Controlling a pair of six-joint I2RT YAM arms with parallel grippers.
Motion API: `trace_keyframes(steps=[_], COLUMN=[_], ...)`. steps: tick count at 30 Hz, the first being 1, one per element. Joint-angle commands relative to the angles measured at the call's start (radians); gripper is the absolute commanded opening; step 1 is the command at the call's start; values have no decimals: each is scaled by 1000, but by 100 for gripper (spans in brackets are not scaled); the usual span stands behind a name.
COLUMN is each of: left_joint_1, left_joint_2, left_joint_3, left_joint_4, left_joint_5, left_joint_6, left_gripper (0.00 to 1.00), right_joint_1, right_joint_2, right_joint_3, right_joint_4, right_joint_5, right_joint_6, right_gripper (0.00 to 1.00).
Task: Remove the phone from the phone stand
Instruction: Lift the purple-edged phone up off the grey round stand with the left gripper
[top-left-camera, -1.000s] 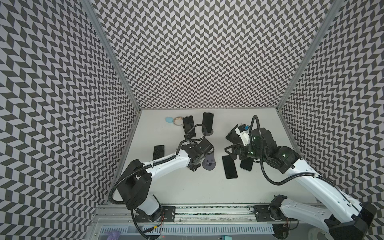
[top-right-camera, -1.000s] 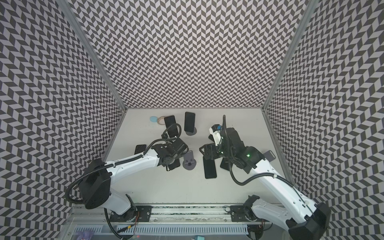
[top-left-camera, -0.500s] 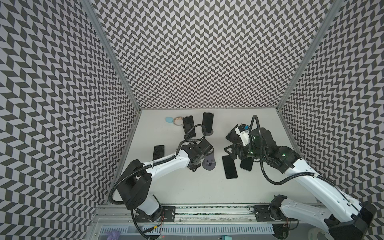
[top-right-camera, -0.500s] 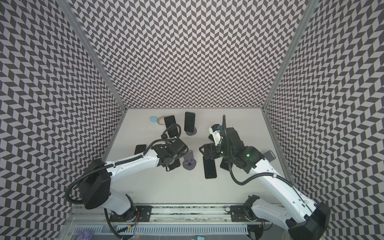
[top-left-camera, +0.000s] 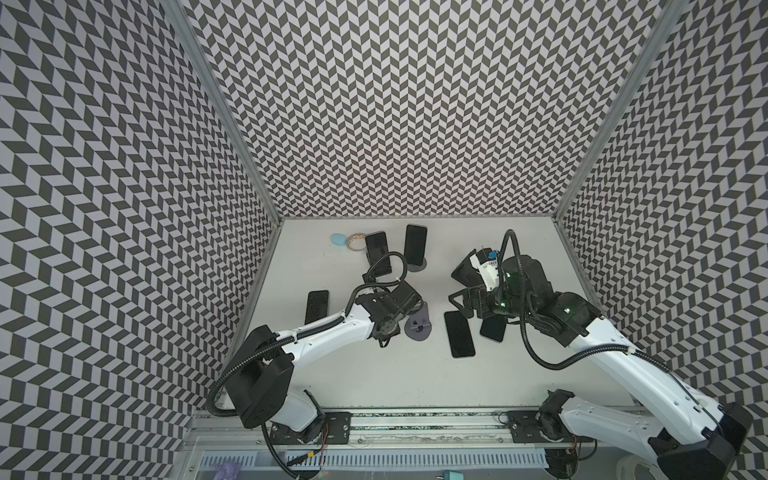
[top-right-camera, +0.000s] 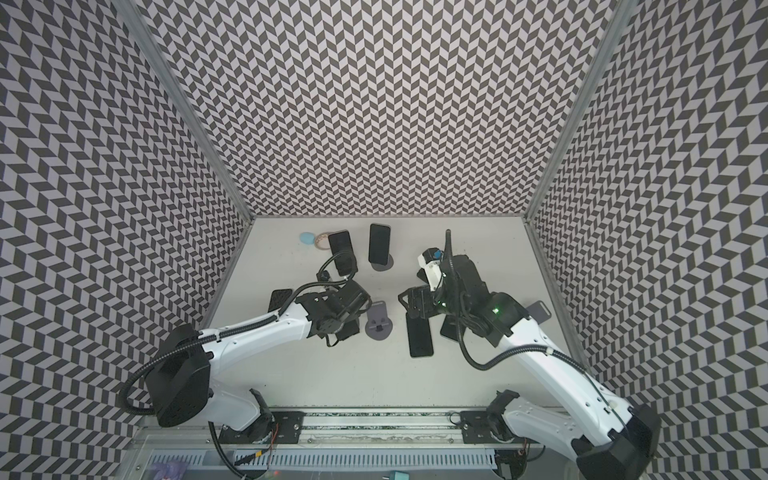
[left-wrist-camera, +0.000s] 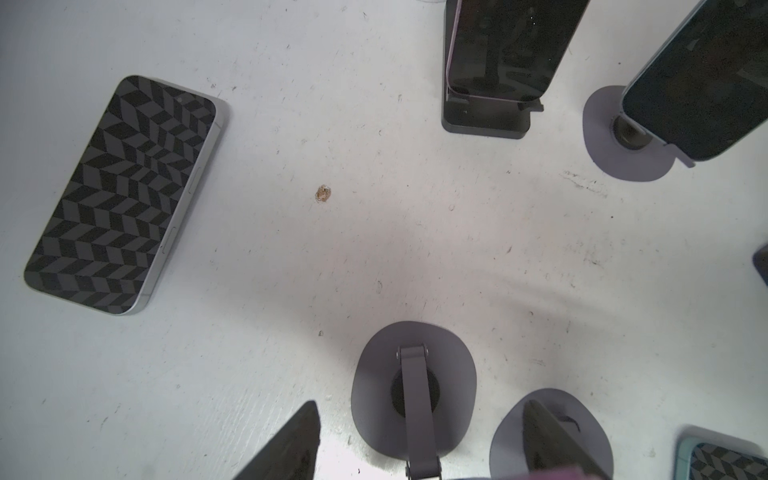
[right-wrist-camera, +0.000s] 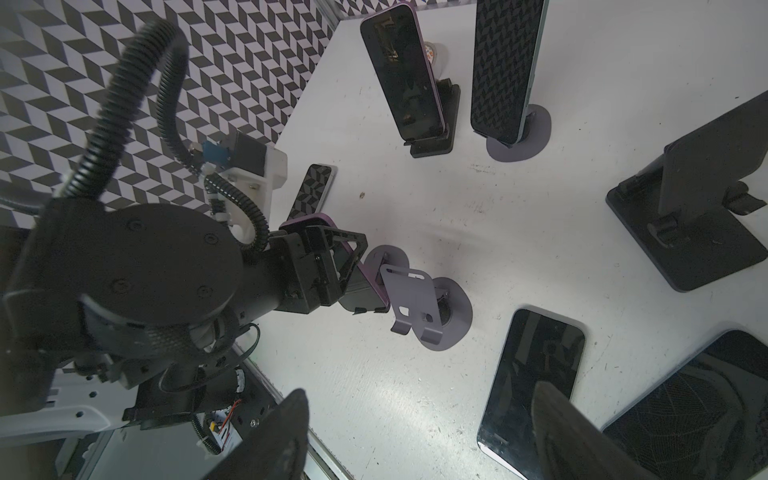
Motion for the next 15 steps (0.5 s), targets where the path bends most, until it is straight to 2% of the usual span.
trace_keyframes(steps=[1, 15], left_joint_1=[5, 3], left_joint_2=[-32, -56], left_joint_3=[-13, -4], left_joint_4=[11, 19], left_joint_5=[-35, -52], left_joint_6=[-10, 29], left_gripper=[73, 68], right_joint_1=[0, -1], right_joint_2=[-3, -11], right_joint_3=[-7, -10], right_joint_4=[56, 57], right_joint_5=[-2, 1], right_joint_6=[-8, 6], right_gripper=[82, 81])
